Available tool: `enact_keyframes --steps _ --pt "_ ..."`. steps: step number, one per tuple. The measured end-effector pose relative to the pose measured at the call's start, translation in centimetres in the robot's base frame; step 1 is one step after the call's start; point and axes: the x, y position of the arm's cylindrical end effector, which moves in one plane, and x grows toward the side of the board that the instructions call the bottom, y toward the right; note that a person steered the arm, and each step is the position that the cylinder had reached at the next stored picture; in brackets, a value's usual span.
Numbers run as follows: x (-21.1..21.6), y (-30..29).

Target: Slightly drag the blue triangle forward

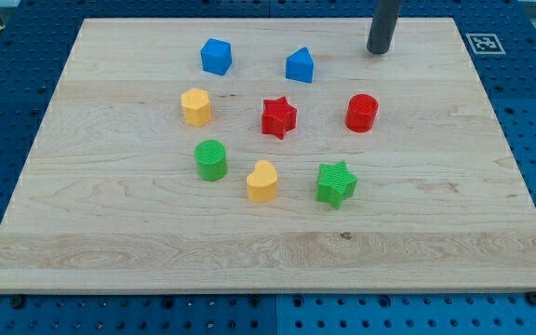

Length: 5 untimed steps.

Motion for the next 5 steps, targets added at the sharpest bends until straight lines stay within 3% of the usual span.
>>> enact_keyframes --steps 2,5 --pt "-3.8 -6.8" --pt "2.2 -7.3"
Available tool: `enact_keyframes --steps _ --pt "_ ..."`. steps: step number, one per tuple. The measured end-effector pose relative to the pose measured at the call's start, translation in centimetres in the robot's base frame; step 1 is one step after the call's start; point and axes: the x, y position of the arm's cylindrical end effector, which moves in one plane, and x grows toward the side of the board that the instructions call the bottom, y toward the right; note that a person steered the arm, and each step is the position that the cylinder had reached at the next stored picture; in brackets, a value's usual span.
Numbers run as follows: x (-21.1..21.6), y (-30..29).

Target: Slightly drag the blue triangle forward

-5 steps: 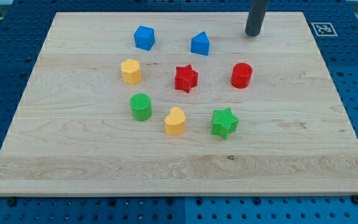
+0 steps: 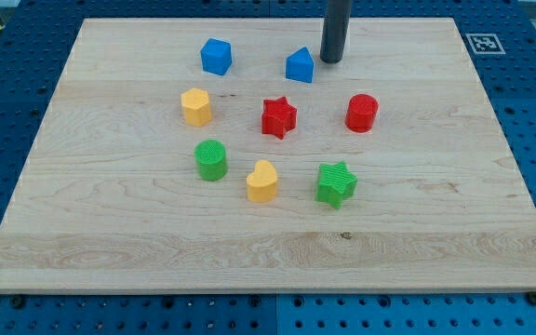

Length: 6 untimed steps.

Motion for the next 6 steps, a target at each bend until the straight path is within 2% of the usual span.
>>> enact_keyframes --steps 2,6 --pt "0.3 -3.5" --pt "2.2 -5.4"
